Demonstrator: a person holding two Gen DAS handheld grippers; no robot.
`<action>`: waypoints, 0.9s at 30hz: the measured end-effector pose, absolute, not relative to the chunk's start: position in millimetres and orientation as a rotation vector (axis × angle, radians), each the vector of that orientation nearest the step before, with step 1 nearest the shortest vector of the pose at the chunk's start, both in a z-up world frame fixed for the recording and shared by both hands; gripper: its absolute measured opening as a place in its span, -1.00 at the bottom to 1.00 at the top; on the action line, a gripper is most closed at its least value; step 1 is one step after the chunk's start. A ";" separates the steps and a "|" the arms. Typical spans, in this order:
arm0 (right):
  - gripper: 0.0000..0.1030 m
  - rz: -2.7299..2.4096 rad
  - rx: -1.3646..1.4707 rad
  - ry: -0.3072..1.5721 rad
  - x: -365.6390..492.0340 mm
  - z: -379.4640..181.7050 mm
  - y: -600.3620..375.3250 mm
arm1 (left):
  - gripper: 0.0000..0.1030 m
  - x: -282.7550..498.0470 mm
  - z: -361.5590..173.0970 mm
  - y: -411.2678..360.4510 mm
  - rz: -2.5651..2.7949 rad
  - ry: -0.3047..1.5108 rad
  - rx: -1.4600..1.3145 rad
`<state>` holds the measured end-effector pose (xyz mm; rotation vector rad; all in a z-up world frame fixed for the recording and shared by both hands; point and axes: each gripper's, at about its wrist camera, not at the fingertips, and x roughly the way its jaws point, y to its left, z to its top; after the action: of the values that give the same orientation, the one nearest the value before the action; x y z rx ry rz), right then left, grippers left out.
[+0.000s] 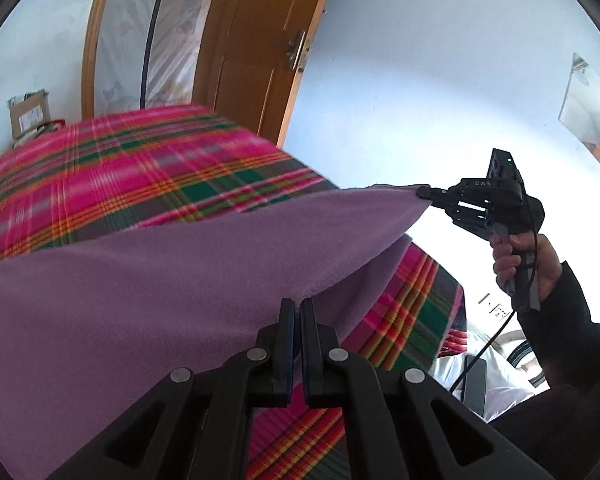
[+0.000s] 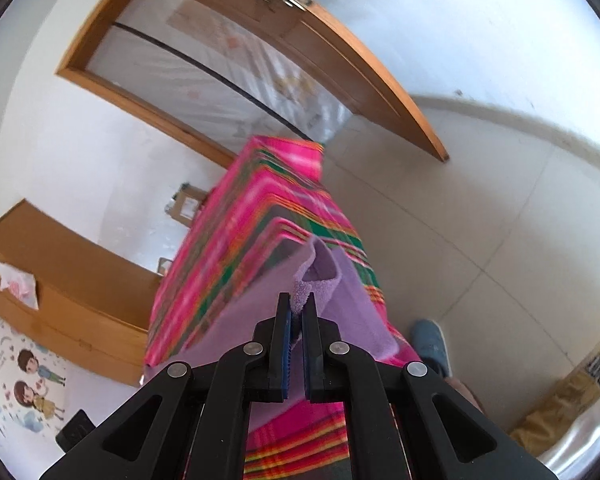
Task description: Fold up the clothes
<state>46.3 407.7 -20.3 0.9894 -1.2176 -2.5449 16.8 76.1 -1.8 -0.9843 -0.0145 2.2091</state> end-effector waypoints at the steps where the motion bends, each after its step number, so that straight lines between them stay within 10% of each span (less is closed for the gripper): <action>1: -0.91 -2.551 0.990 -1.210 46.0 -20.3 408.4 | -0.95 18.1 -2.8 76.1 2.203 -0.016 -0.988; 14: -0.91 -2.515 1.122 -1.305 52.6 -65.2 417.6 | -0.95 20.2 -22.0 83.5 2.136 -0.023 -1.052; 23: -0.22 -2.509 1.134 -1.336 43.0 -75.5 434.1 | -0.88 32.5 -14.2 83.7 2.048 -0.040 -1.004; 27: -0.22 -2.487 1.104 -1.269 21.9 -74.5 437.9 | -0.88 20.4 -19.2 77.2 2.141 -0.052 -1.040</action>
<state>21.9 437.9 -74.5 1.1044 -1.2695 -2.4865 20.4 77.2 -19.2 -1.0400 -0.0521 2.1411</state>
